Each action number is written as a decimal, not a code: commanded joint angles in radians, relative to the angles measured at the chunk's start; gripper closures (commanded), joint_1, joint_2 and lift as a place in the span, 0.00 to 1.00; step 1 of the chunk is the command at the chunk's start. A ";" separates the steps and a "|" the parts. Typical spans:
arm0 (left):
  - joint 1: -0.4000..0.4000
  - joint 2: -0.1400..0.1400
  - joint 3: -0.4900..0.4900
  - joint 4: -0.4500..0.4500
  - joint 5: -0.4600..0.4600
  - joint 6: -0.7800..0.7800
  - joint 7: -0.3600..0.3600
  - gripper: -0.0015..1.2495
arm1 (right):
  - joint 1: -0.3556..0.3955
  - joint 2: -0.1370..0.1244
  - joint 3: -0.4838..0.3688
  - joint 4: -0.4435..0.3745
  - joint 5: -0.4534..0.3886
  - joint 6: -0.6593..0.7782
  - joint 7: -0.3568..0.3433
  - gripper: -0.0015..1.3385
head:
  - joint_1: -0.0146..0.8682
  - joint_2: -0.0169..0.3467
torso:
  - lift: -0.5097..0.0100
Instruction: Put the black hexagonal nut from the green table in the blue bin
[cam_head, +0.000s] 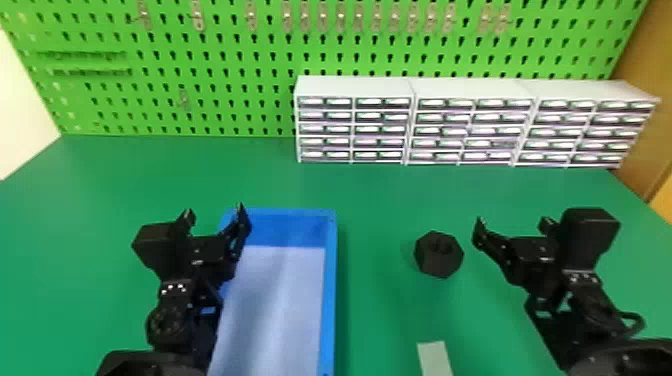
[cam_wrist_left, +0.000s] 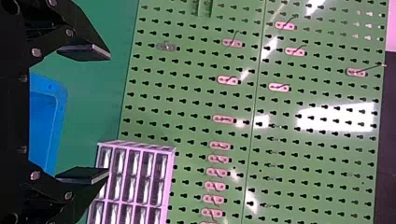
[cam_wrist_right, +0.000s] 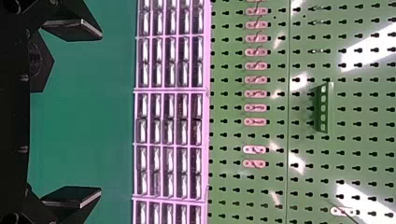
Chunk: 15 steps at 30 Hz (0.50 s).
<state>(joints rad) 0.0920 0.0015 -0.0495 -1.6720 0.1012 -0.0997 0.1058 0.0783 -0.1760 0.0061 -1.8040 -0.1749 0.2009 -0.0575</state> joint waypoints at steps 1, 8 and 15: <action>0.000 0.000 0.000 0.000 0.000 0.000 0.000 0.30 | 0.000 0.000 0.002 0.000 0.000 0.000 0.001 0.10 | 0.76 0.20 | 0.80; -0.001 0.000 -0.001 0.000 0.000 0.000 0.000 0.30 | -0.002 -0.003 0.008 -0.006 -0.002 0.023 0.001 0.10 | 0.76 0.20 | 0.80; 0.000 0.000 0.000 0.000 -0.002 0.000 0.000 0.30 | -0.003 -0.008 0.011 -0.029 -0.009 0.077 -0.001 0.10 | 0.76 0.20 | 0.80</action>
<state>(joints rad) 0.0908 0.0015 -0.0499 -1.6720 0.0999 -0.0997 0.1058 0.0767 -0.1808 0.0143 -1.8191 -0.1776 0.2447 -0.0571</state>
